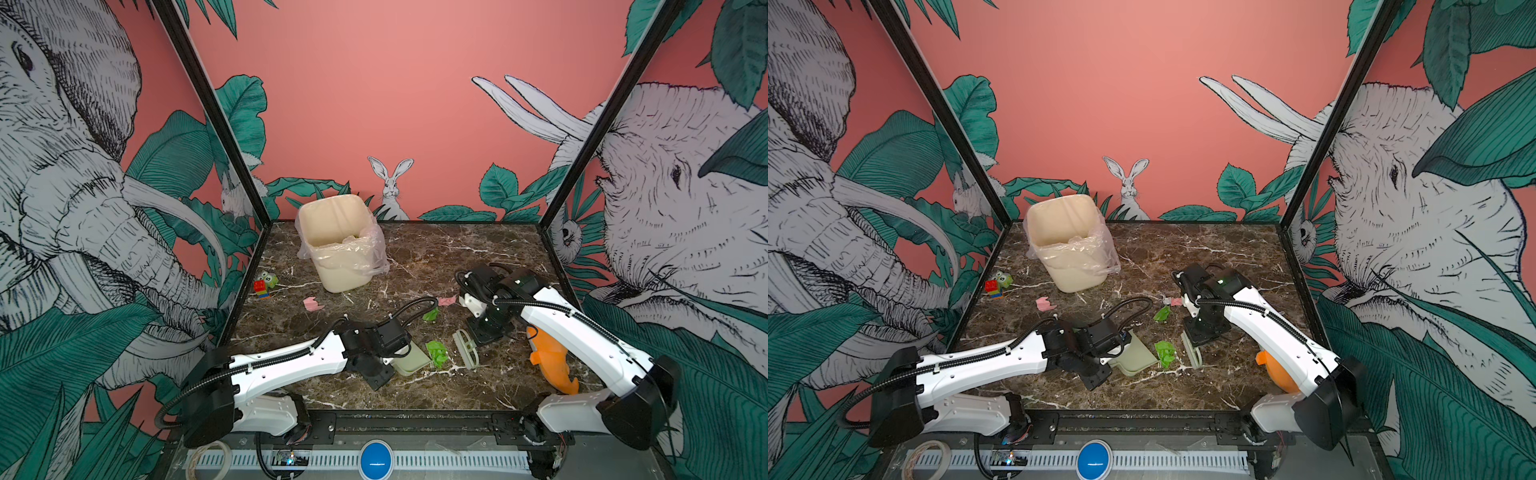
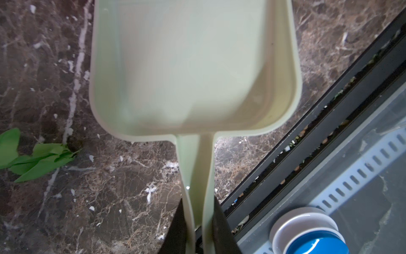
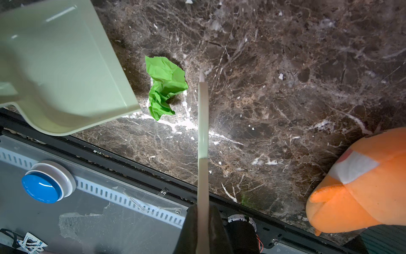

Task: Sweep away the paper scraps from the table
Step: 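Slide the dustpan with the left gripper toward the robot near the green scrap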

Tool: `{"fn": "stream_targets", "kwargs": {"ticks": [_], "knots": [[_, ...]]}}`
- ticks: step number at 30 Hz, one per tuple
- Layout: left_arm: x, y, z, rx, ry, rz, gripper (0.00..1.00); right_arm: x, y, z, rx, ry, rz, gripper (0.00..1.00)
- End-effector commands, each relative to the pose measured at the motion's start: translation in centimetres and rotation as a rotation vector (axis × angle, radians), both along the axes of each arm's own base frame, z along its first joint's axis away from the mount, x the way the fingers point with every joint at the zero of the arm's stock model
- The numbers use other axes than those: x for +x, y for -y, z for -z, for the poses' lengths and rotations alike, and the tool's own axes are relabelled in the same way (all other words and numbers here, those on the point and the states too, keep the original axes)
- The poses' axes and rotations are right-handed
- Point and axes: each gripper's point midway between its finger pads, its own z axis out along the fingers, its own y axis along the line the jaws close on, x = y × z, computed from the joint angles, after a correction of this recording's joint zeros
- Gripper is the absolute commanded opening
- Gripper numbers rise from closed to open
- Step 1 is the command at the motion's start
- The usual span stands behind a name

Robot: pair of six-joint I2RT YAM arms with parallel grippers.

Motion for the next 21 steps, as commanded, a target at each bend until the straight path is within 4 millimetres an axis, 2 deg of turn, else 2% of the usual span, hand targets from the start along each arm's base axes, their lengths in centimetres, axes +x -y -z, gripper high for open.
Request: {"fn": "stream_targets", "kwargs": {"ticks": [1, 6, 9, 13, 21], "knots": [[-0.7, 0.4, 0.0, -0.007, -0.017, 0.015, 0.02, 0.4, -0.8, -0.2, -0.005, 0.014, -0.041, 0.0], [-1.4, 0.4, 0.3, 0.012, -0.023, 0.029, 0.02, 0.8, -0.9, 0.4, -0.036, 0.013, -0.061, 0.0], [-1.6, 0.6, 0.6, 0.025, -0.021, 0.051, 0.02, 1.6, -1.3, 0.0, -0.046, 0.035, -0.071, 0.0], [-1.5, 1.5, 0.7, 0.013, -0.016, 0.072, 0.02, 2.1, -1.8, -0.1, -0.059, 0.035, -0.094, 0.0], [-1.2, 2.1, 1.4, 0.017, 0.006, 0.117, 0.01, 2.6, -2.5, 0.4, -0.083, 0.018, -0.128, 0.0]]}}
